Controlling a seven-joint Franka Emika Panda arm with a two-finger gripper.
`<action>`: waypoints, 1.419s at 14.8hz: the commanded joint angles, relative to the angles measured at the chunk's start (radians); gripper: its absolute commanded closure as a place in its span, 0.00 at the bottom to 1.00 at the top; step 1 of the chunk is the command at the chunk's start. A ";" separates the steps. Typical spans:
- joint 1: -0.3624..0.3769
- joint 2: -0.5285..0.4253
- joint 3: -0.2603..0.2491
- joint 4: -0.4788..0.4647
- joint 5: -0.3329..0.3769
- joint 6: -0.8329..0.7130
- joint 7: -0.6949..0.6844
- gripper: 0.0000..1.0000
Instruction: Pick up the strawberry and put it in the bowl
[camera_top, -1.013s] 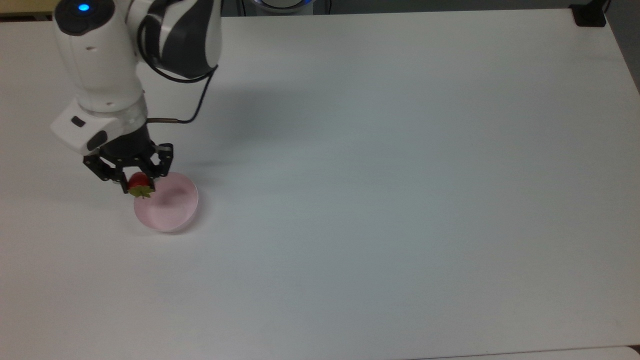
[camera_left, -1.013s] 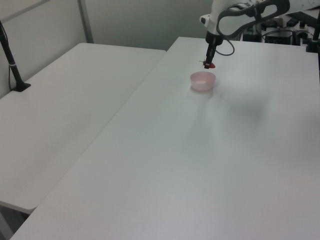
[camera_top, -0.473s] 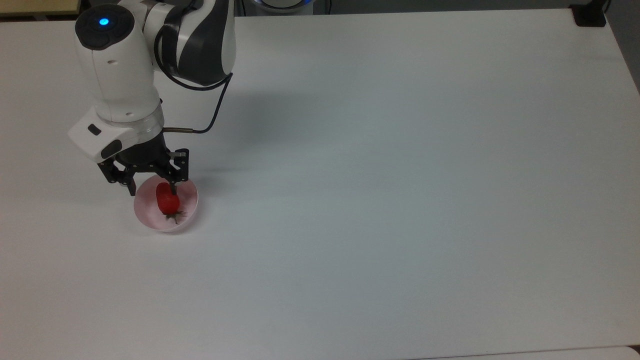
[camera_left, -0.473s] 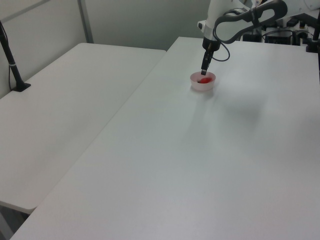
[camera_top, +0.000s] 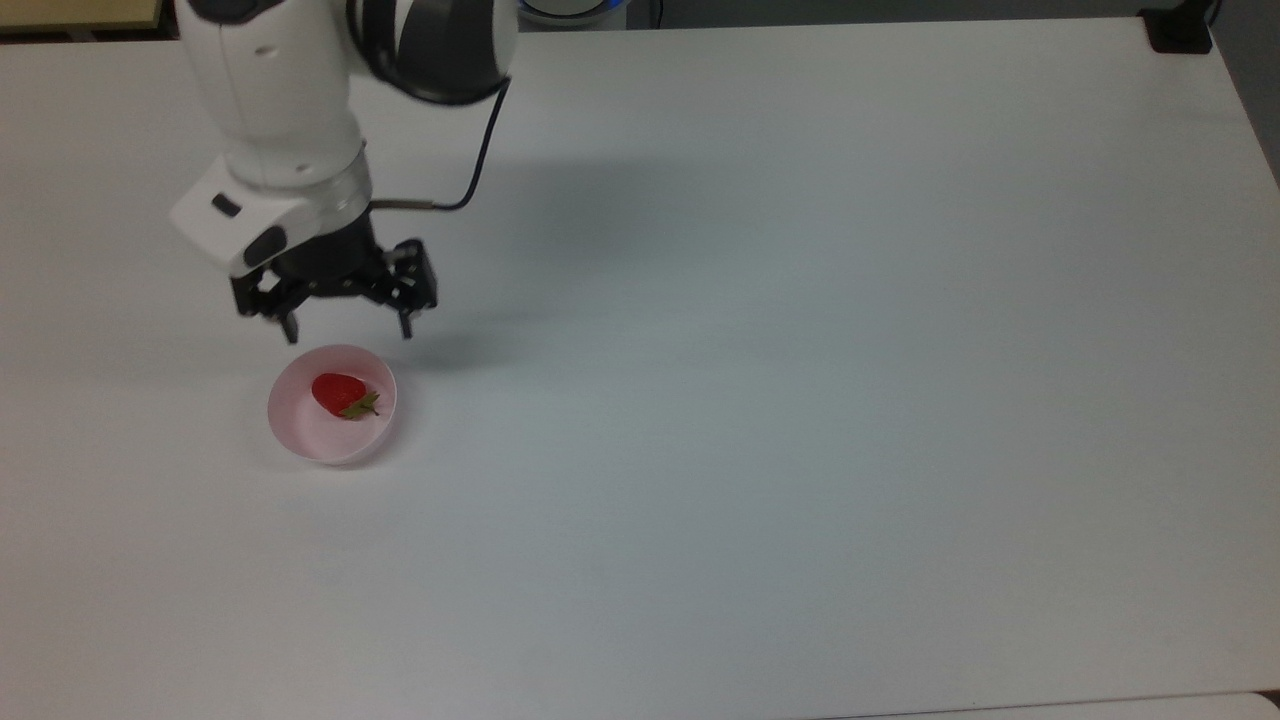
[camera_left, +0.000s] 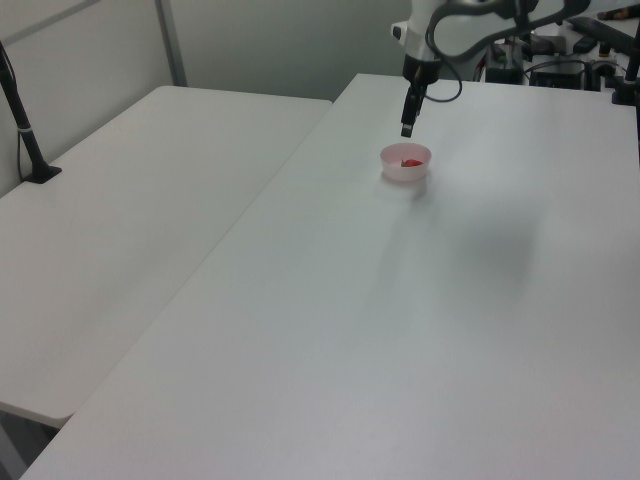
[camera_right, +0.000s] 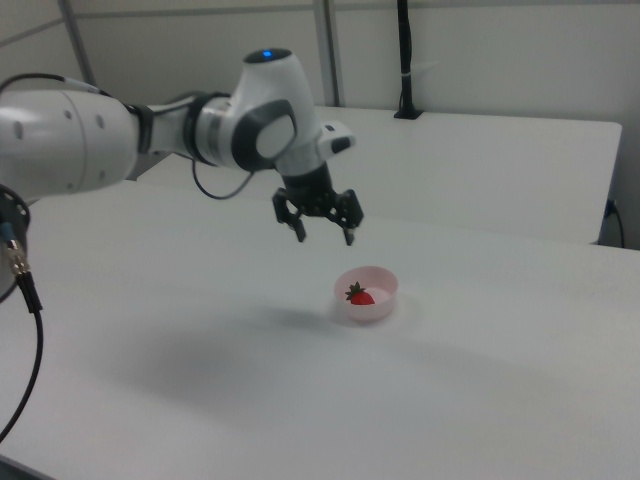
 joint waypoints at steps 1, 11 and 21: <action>0.059 -0.134 -0.006 -0.036 0.011 -0.177 0.146 0.00; 0.140 -0.303 -0.012 -0.072 -0.031 -0.377 0.288 0.00; 0.181 -0.342 -0.016 -0.069 -0.022 -0.458 0.387 0.00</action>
